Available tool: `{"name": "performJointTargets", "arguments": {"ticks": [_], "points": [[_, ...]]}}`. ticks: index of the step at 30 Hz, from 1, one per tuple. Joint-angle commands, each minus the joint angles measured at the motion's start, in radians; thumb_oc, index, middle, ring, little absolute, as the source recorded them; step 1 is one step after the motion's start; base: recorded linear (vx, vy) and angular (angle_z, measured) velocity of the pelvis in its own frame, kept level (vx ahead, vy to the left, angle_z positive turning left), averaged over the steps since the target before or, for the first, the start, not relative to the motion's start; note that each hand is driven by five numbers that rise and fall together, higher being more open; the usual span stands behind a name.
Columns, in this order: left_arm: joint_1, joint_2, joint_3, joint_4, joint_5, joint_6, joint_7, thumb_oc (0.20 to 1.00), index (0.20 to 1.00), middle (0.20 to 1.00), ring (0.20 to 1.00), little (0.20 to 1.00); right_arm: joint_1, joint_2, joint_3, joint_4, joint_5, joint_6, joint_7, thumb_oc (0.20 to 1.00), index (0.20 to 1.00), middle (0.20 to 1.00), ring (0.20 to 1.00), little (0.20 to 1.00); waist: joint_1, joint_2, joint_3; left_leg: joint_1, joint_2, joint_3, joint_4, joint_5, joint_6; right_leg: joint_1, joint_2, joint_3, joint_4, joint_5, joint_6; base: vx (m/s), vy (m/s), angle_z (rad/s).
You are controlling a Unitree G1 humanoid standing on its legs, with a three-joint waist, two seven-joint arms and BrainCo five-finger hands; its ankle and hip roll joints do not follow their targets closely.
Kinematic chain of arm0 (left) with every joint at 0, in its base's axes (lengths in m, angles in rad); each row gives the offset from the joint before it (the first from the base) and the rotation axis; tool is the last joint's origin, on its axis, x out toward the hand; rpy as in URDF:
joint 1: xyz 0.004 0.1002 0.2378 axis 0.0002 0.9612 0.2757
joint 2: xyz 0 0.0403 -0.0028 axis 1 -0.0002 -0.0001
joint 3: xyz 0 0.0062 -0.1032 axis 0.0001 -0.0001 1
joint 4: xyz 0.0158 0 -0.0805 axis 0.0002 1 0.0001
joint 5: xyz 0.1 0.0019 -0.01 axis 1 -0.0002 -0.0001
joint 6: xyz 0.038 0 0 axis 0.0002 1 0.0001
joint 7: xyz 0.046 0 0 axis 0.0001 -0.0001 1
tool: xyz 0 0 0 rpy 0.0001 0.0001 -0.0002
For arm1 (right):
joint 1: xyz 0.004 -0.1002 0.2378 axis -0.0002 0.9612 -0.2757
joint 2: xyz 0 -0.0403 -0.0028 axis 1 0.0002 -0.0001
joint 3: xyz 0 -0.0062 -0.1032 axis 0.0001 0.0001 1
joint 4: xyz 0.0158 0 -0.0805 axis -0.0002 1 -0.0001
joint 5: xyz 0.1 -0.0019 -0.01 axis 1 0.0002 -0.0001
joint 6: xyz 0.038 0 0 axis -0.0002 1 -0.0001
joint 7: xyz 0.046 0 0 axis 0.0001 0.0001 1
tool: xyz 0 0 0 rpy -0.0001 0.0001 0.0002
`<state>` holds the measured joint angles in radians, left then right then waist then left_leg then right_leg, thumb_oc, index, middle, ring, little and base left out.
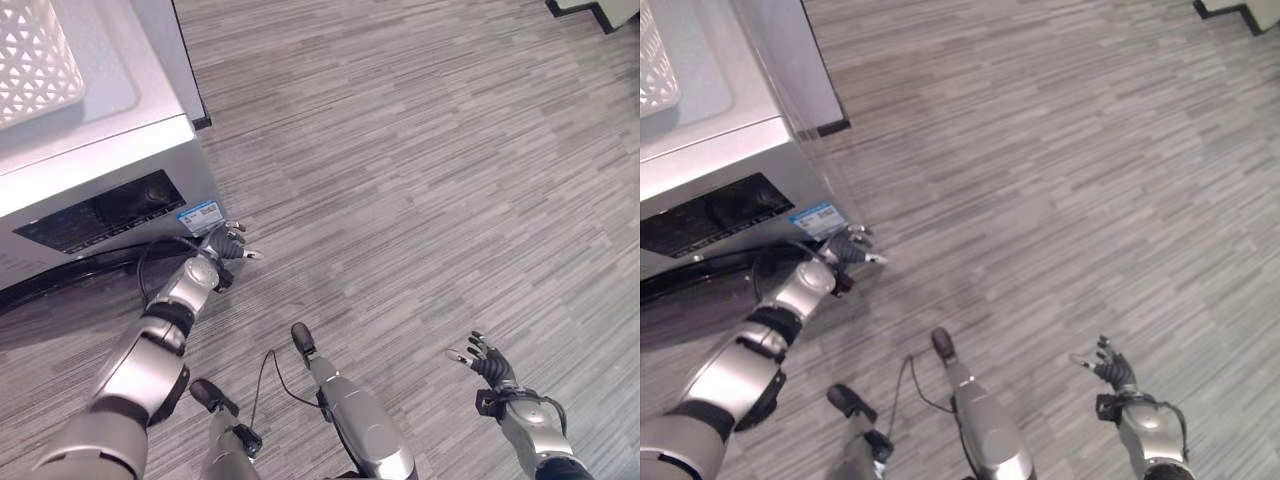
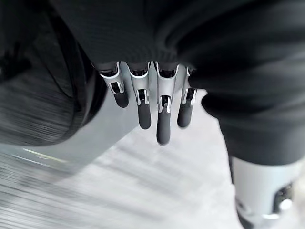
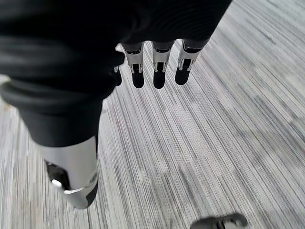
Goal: Grab the laundry basket,head to the washer,open it,put in the laundry and shut it.
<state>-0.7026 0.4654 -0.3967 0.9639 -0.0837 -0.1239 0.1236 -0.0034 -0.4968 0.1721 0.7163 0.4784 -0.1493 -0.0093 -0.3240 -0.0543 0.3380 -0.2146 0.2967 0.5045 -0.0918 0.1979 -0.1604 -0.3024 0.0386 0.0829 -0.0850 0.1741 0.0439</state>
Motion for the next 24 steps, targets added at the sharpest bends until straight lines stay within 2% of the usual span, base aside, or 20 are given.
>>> {"name": "performJointTargets", "arguments": {"ticks": [1, 3, 4, 5, 7, 8, 11, 16, 19, 24], "points": [[0.134, 0.083, 0.098, -0.099, -0.145, -0.104, 0.011, 1.000, 1.000, 1.000, 1.000, 1.000, 0.049, 0.007, -0.036, 0.051, 0.014, -0.022, 0.022, 1.000, 1.000, 1.000, 1.000, 1.000, 0.057, -0.001, -0.120, 0.024, 0.074, -0.055, 0.058, 0.012, -0.059, 0.017, -0.039, -0.013, 0.059, -0.149, 0.085, 0.09, 0.015, -0.14], [0.328, 0.021, 0.146, -0.180, -0.255, -0.134, -0.055, 1.000, 1.000, 1.000, 1.000, 1.000, 0.051, 0.027, -0.056, 0.095, 0.003, -0.015, 0.032, 1.000, 1.000, 1.000, 1.000, 1.000, 0.091, 0.016, -0.141, 0.051, 0.073, -0.054, 0.071, 0.001, -0.058, 0.055, -0.035, -0.006, 0.058, -0.164, 0.077, 0.16, 0.011, -0.06], [0.477, -0.037, 0.178, -0.235, -0.358, -0.148, -0.130, 1.000, 1.000, 1.000, 1.000, 1.000, 0.044, 0.044, -0.084, 0.159, -0.016, -0.012, 0.039, 1.000, 1.000, 1.000, 1.000, 1.000, 0.121, 0.034, -0.164, 0.078, 0.070, -0.065, 0.080, -0.006, -0.055, 0.095, -0.036, -0.013, 0.060, -0.179, 0.070, 0.15, -0.068, 0.05], [0.594, -0.076, 0.227, -0.257, -0.416, -0.170, -0.179, 1.000, 1.000, 1.000, 1.000, 1.000, 0.045, 0.067, -0.119, 0.216, -0.022, -0.012, 0.043, 1.000, 1.000, 1.000, 1.000, 1.000, 0.153, 0.049, -0.184, 0.088, 0.069, -0.076, 0.088, 0.013, -0.038, 0.124, -0.037, -0.026, 0.064, -0.178, 0.055, 0.14, -0.092, 0.15], [0.657, -0.100, 0.260, -0.253, -0.425, -0.182, -0.194, 1.000, 1.000, 1.000, 1.000, 1.000, 0.053, 0.089, -0.142, 0.262, -0.021, -0.020, 0.043, 1.000, 1.000, 1.000, 1.000, 1.000, 0.172, 0.059, -0.204, 0.106, 0.060, -0.098, 0.088, 0.013, -0.035, 0.161, -0.040, -0.043, 0.066, -0.193, 0.050, 0.10, -0.093, 0.82], [0.724, -0.124, 0.300, -0.186, -0.424, -0.173, -0.205, 1.000, 1.000, 1.000, 1.000, 1.000, 0.046, 0.115, -0.161, 0.356, -0.028, -0.021, 0.038, 1.000, 1.000, 1.000, 1.000, 1.000, 0.200, 0.069, -0.230, 0.136, 0.050, -0.131, 0.089, 0.015, -0.029, 0.219, -0.047, -0.076, 0.068, -0.212, 0.043, 0.10, -0.088, 1.11], [0.762, -0.130, 0.326, -0.143, -0.443, -0.158, -0.240, 1.000, 1.000, 1.000, 1.000, 1.000, 0.040, 0.126, -0.166, 0.400, -0.042, -0.012, 0.042, 1.000, 1.000, 1.000, 1.000, 1.000, 0.217, 0.076, -0.250, 0.148, 0.044, -0.149, 0.089, 0.015, -0.023, 0.245, -0.050, -0.092, 0.070, -0.219, 0.041, 0.05, -0.035, 0.61], [0.798, -0.150, 0.339, 0.008, -0.296, -0.184, -0.166, 1.000, 1.000, 1.000, 1.000, 1.000, 0.047, 0.165, -0.164, 0.514, -0.085, -0.002, 0.023, 1.000, 1.000, 1.000, 1.000, 1.000, 0.254, 0.074, -0.293, 0.180, 0.026, -0.182, 0.080, 0.017, -0.015, 0.312, -0.067, -0.138, 0.069, -0.238, 0.046, 0.01, -0.020, 0.16], [0.791, -0.189, 0.350, 0.221, -0.216, -0.141, -0.120, 1.000, 1.000, 1.000, 1.000, 1.000, 0.058, 0.197, -0.153, 0.600, -0.119, 0.021, 0.005, 1.000, 1.000, 1.000, 1.000, 1.000, 0.265, 0.069, -0.320, 0.199, 0.017, -0.202, 0.071, 0.013, -0.010, 0.353, -0.075, -0.174, 0.068, -0.252, 0.049, 0.01, -0.015, 0.27], [0.788, -0.217, 0.368, 0.305, -0.221, -0.100, -0.138, 1.000, 1.000, 1.000, 1.000, 1.000, 0.081, 0.229, -0.126, 0.640, -0.161, 0.046, 0.006, 1.000, 1.000, 1.000, 1.000, 1.000, 0.267, 0.063, -0.339, 0.212, 0.006, -0.223, 0.057, -0.002, -0.005, 0.387, -0.089, -0.210, 0.063, -0.259, 0.054, 0.01, 0.004, 0.14]]}}
